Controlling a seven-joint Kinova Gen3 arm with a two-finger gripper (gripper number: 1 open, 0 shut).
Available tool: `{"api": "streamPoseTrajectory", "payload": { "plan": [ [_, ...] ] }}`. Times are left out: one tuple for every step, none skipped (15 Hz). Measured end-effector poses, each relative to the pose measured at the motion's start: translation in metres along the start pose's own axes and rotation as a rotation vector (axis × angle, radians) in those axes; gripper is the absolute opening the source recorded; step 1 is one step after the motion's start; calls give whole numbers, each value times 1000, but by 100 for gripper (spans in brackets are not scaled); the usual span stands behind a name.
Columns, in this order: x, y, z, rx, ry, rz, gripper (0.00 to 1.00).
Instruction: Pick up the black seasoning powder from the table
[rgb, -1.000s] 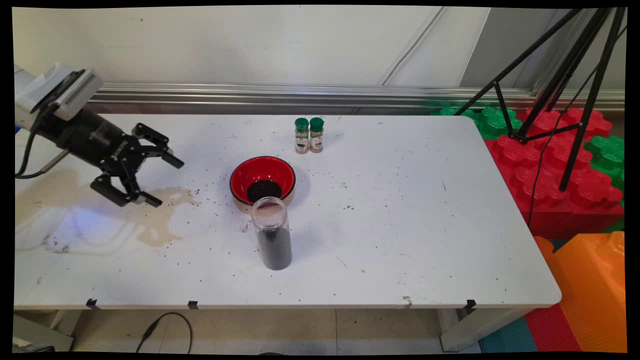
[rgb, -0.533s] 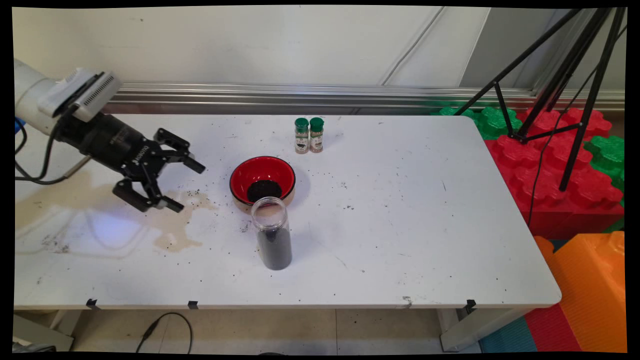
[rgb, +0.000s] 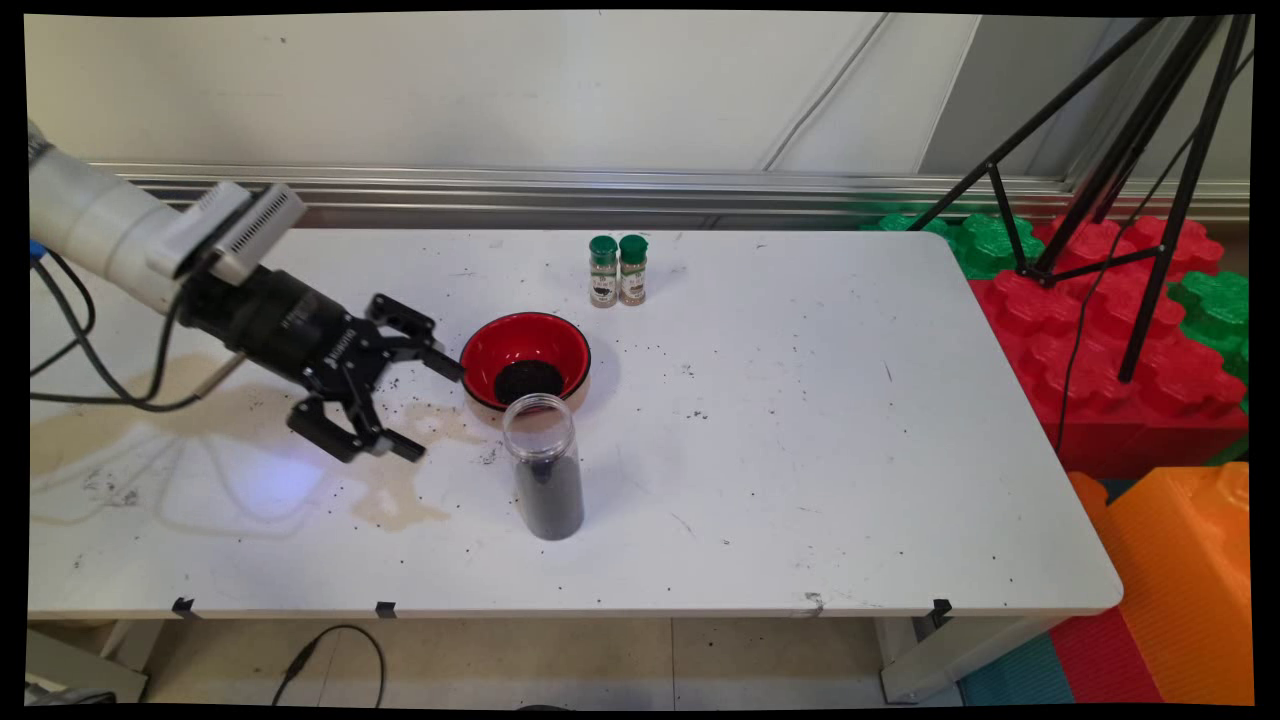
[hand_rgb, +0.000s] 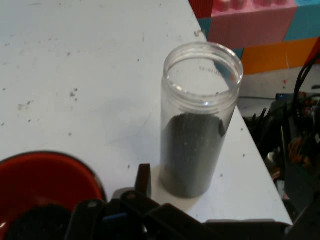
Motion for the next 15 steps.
{"api": "streamPoseTrajectory", "payload": {
  "plan": [
    [0,1,7,-4,9,1,100],
    [0,2,15,-8,18,2,100],
    [1,3,23,-11,28,2,100],
    [1,3,29,-14,35,2,100],
    [1,4,37,-17,42,2,100],
    [2,5,44,-18,49,2,100],
    [2,5,49,-20,54,2,100],
    [2,5,56,-20,59,2,100],
    [2,5,59,-21,61,2,100],
    [2,5,64,-21,64,1,100],
    [1,4,70,-20,66,1,100],
    [0,4,75,-18,67,0,100],
    [0,4,77,-17,67,0,100],
    [-1,3,82,-17,68,-1,100],
    [-1,3,86,-16,68,-2,100]
  ]
}}
